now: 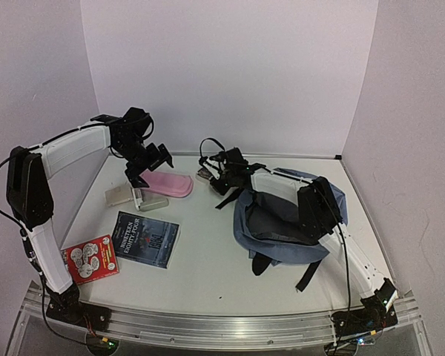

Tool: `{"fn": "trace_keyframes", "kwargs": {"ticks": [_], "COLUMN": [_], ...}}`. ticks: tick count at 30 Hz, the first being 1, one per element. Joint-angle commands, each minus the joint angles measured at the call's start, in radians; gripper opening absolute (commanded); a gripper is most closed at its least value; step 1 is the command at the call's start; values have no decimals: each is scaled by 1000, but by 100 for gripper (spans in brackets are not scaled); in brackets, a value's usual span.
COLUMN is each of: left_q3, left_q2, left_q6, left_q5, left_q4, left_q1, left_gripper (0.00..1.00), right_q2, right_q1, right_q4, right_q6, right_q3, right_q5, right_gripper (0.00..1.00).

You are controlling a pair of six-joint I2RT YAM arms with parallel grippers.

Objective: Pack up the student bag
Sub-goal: Move the book to the center of the board.

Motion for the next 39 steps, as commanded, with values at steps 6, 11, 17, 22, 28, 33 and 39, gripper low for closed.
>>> {"fn": "trace_keyframes", "kwargs": {"ticks": [6,11,17,22,28,33,39], "left_q3": [1,-13,-35,-83,-125,-74,-32], "left_q2": [-56,-51,-20,28,96,188,272], "left_q6": [11,13,12,14,6,15,-17], "left_q5": [-10,5,58,152,226,252,242], "left_q4": [-2,21,90,183,250,227,196], "left_q1": [13,14,14,13,-9,-81,-158], "left_gripper": [99,99,95,84,65,56,57], "right_q2": [-97,-220,-371,-499,-649,-774,-845], "right_q1": [29,70,127,174,189,148,102], "right_q4": [-350,-374,-373,-369,-358,-353,-340], "right_q6": [-80,-113,-80,-60,-33,31,103], "right_q3": [-196,-419,-656,-823,-906,-915,-984], "right_q5": [-171,-241,-313,-411,-515,-555,-546], "right_gripper": [13,10,9,10,22,44,61]}}
